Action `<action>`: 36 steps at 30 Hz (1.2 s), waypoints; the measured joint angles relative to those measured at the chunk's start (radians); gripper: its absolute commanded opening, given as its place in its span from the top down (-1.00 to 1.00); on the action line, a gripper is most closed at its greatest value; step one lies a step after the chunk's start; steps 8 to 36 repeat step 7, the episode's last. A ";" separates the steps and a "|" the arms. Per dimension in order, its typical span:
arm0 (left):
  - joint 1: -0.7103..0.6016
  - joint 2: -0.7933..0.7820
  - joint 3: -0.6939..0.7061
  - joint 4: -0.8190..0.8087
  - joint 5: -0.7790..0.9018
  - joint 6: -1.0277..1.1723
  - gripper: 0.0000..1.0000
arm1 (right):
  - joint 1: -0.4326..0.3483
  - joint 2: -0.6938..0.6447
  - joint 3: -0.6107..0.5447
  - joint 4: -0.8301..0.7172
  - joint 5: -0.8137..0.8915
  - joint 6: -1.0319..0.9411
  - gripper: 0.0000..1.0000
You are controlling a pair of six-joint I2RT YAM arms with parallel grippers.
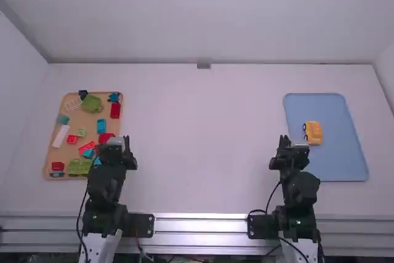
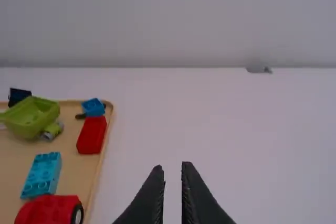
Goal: Assemble lego blocks to make yellow taxi
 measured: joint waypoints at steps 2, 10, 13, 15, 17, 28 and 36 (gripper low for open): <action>0.000 -0.018 0.000 0.000 0.000 0.000 0.91 | 0.000 0.000 0.000 0.000 -0.003 0.002 0.91; 0.000 -0.027 0.000 0.000 0.000 0.000 1.00 | 0.000 0.000 0.000 0.000 -0.001 0.000 1.00; 0.000 -0.027 0.000 0.000 0.000 0.000 1.00 | 0.000 0.000 0.000 0.000 -0.001 0.000 1.00; 0.000 -0.027 0.000 0.000 0.000 0.000 1.00 | 0.000 0.000 0.000 0.000 -0.001 0.000 1.00; 0.000 -0.027 0.000 0.000 0.000 0.000 1.00 | 0.000 0.000 0.000 0.000 -0.001 0.000 1.00; 0.000 -0.027 0.000 0.000 0.000 0.000 1.00 | 0.000 0.000 0.000 0.000 -0.001 0.000 1.00; 0.000 -0.027 0.000 0.000 0.000 0.000 1.00 | 0.000 0.000 0.000 0.000 -0.001 0.000 1.00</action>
